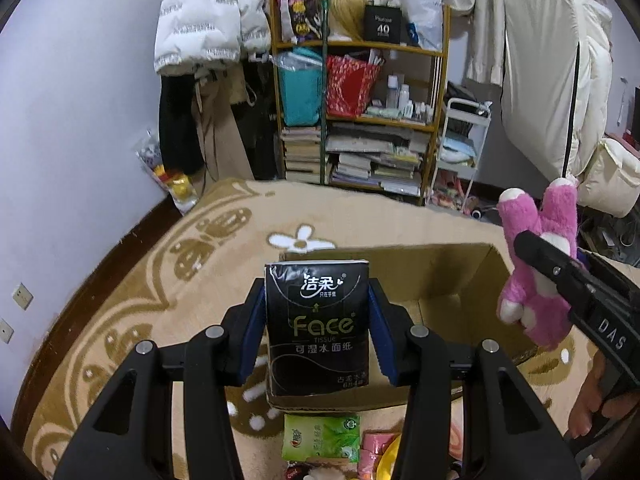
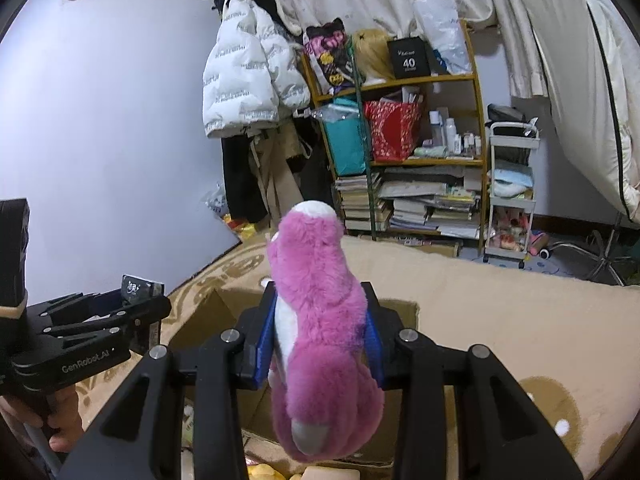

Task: Organize soft objects
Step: 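Carry the tissue pack and pink rabbit over the box and release both inside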

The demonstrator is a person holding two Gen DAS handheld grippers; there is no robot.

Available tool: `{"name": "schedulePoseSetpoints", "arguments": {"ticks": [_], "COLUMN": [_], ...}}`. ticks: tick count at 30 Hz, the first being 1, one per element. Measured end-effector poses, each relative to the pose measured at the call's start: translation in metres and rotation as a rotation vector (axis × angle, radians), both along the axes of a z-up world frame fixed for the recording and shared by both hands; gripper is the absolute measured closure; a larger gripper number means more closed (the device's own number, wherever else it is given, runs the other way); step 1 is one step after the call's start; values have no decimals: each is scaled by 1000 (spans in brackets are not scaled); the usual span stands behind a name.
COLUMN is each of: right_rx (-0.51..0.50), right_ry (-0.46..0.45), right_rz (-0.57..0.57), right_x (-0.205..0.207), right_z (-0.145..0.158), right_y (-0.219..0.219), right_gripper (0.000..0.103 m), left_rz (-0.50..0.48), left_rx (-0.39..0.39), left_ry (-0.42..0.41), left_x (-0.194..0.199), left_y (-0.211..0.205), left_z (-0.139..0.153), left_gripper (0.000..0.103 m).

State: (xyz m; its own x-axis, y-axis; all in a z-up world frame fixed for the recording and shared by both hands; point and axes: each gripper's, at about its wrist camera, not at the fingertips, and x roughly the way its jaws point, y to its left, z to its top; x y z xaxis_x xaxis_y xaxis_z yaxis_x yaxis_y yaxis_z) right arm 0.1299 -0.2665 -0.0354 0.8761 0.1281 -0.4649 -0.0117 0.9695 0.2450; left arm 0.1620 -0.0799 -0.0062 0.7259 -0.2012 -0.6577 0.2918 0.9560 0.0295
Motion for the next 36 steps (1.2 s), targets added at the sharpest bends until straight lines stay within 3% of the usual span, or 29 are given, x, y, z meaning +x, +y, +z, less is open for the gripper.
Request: {"name": "schedulePoseSetpoints", "arguments": {"ticks": [9,14,19,25,36], "right_rx": [-19,8,43,51,74], "right_ry": [56,88,115,120,105], "right_rz": [23,22,23,26,13], "right_x": [8,9,10,8,-6], "right_z": [-20,-26,-33,-33,-23], "right_y": [6,1,-4,-5,-7], "right_gripper": [62,60,60,59,40], "left_rz": [-15,-30,-30,-20,-2], "left_rx": [12,21,37,56,89], "left_ry": [50,110,115,125,114], "left_x": [5,9,8,6,-8], "left_y": [-4,-7,-9,-8,-1], "left_z": [-18,-31,-36,-41,-29], "left_gripper": [57,56,56,48,36]}}
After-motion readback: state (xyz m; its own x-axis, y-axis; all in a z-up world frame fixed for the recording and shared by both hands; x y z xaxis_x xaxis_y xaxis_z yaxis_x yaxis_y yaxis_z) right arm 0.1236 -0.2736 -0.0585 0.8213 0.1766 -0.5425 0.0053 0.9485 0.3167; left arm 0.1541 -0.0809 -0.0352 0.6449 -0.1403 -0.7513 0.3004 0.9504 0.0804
